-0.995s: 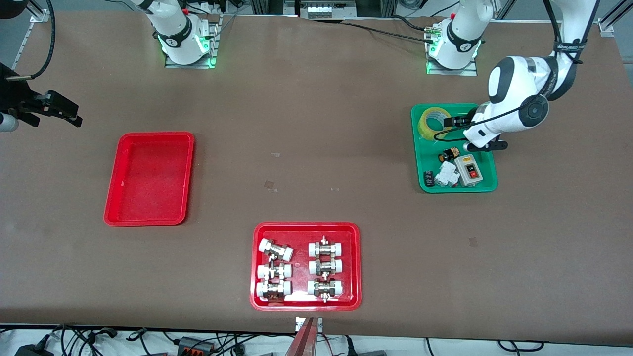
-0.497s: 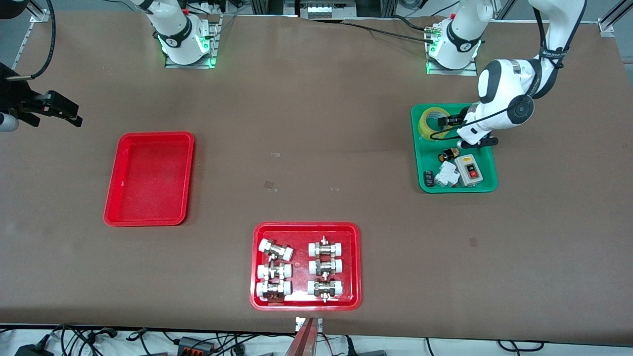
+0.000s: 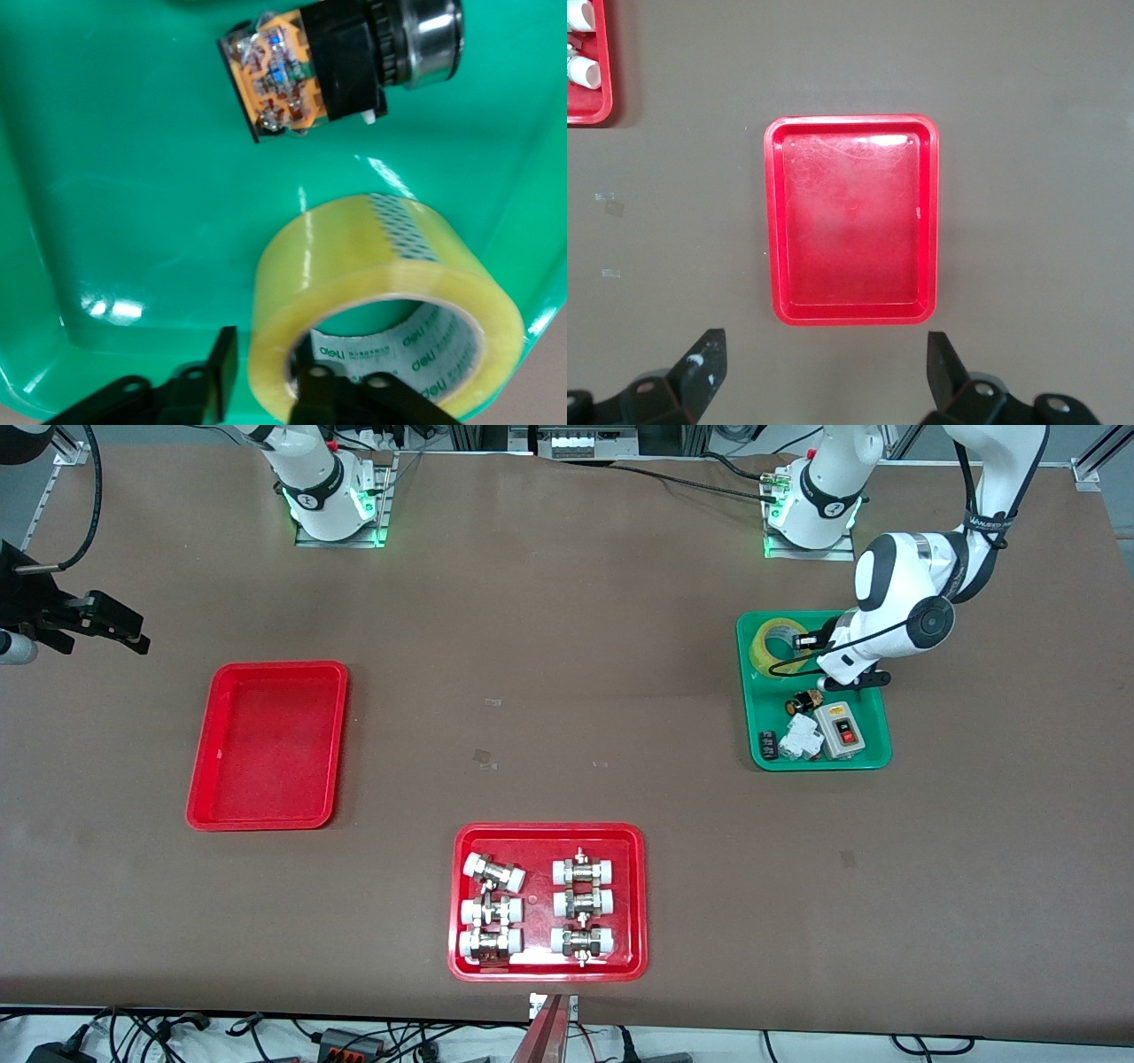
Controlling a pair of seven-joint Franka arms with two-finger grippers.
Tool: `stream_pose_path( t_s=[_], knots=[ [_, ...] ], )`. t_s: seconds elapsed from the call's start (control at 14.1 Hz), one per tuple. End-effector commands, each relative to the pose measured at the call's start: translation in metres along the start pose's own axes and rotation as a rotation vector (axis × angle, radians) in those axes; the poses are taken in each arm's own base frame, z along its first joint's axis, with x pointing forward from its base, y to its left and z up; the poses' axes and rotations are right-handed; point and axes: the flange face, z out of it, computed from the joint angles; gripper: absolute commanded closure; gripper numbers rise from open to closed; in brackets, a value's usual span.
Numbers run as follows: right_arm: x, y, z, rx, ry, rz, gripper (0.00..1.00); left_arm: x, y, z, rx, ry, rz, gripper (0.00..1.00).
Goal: Left arm passes tape to right arm into tray
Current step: 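Close the left gripper on the rim of the tape roll, then lift the tape with the left gripper while the right gripper reaches toward it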
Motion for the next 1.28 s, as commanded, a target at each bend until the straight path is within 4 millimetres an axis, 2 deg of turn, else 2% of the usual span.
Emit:
stream_pose_path(
  t_s=[0.0,0.14,0.5,0.64,0.85,0.92,0.99,1.14,1.21],
  knots=[
    [0.0,-0.003,-0.005,0.008,-0.002,0.001,0.0,-0.003,0.002,-0.001,-0.013,-0.006,0.001,0.96],
    [0.001,-0.009,-0.004,0.01,-0.003,-0.009,0.0,-0.004,0.005,-0.008,-0.013,0.001,0.015,0.99],
    [0.003,-0.016,-0.001,0.015,-0.008,-0.024,0.0,-0.001,0.042,-0.075,-0.009,0.051,0.086,1.0],
    [0.002,-0.02,-0.001,0.021,-0.01,-0.034,0.0,0.008,0.064,-0.124,-0.017,0.064,0.114,1.0],
    [-0.001,-0.033,0.004,0.031,-0.05,-0.046,0.0,0.009,0.139,-0.209,-0.114,0.02,0.133,1.0],
    [0.003,-0.042,0.021,0.032,-0.088,-0.06,0.0,0.002,0.171,-0.23,-0.151,-0.012,0.127,1.0],
    [0.012,-0.057,0.035,0.025,-0.112,-0.091,0.0,-0.006,0.204,-0.248,-0.186,-0.039,0.118,1.0],
    [0.019,-0.051,0.043,0.037,-0.122,-0.091,0.0,-0.036,0.264,-0.276,-0.276,-0.058,0.097,1.0],
    [0.022,-0.051,0.049,0.05,-0.131,-0.091,0.0,-0.045,0.289,-0.285,-0.335,-0.086,0.096,1.0]
  ],
)
